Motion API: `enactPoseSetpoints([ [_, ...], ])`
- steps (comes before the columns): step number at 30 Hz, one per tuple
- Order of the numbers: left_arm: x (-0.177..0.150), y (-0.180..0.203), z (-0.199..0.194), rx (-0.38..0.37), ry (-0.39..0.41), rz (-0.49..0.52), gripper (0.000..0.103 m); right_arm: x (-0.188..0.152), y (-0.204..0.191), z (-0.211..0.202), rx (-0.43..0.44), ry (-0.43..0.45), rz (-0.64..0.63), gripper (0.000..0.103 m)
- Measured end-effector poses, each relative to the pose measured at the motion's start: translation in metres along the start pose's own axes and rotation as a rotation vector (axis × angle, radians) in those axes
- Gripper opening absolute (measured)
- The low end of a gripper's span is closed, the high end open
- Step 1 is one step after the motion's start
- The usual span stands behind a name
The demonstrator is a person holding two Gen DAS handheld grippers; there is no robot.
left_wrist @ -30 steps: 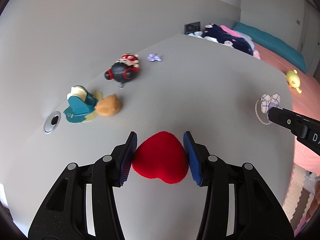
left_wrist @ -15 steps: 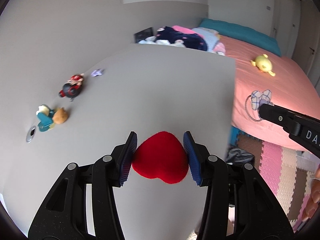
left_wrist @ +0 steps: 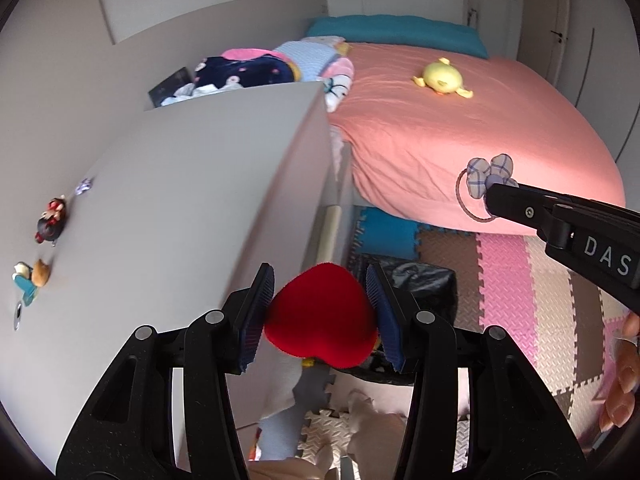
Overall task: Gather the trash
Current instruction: 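Carry the red heart and flower toy over the bin and open both tools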
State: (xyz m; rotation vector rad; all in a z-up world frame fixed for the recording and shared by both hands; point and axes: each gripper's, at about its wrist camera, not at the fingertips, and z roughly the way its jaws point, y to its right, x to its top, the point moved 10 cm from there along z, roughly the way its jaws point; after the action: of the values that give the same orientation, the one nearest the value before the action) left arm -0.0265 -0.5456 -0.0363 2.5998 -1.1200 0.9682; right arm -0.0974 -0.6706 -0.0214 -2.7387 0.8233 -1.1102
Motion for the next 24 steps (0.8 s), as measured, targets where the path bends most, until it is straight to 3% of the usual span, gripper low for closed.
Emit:
enactPoseSetpoints([
  [11,-0.004,0.053,0.023,-0.035,-0.053,0.073,0.048,-0.009,0.049,0.010,-0.020,-0.030,0.057,0.013],
  [12,-0.006,0.056,0.026,-0.041,-0.065,0.086,0.060,-0.009,0.051,0.012,-0.026,-0.037,0.056,0.015],
  [13,-0.008,0.059,0.028,-0.041,-0.080,0.101,0.077,-0.009,0.052,0.013,-0.024,-0.039,0.059,0.022],
  [14,-0.007,0.060,0.029,-0.021,-0.069,0.112,0.096,-0.009,0.054,0.014,-0.024,-0.041,0.071,0.061],
  [15,-0.006,0.059,0.027,0.005,-0.044,0.123,0.097,-0.009,0.057,0.014,-0.025,-0.039,0.085,0.099],
  [17,-0.006,0.057,0.026,0.047,-0.029,0.143,0.097,-0.009,0.063,0.014,-0.035,-0.020,0.114,0.101],
  [24,-0.009,0.049,0.026,0.020,-0.040,0.114,0.097,-0.015,0.071,0.020,-0.094,-0.028,0.116,0.101],
])
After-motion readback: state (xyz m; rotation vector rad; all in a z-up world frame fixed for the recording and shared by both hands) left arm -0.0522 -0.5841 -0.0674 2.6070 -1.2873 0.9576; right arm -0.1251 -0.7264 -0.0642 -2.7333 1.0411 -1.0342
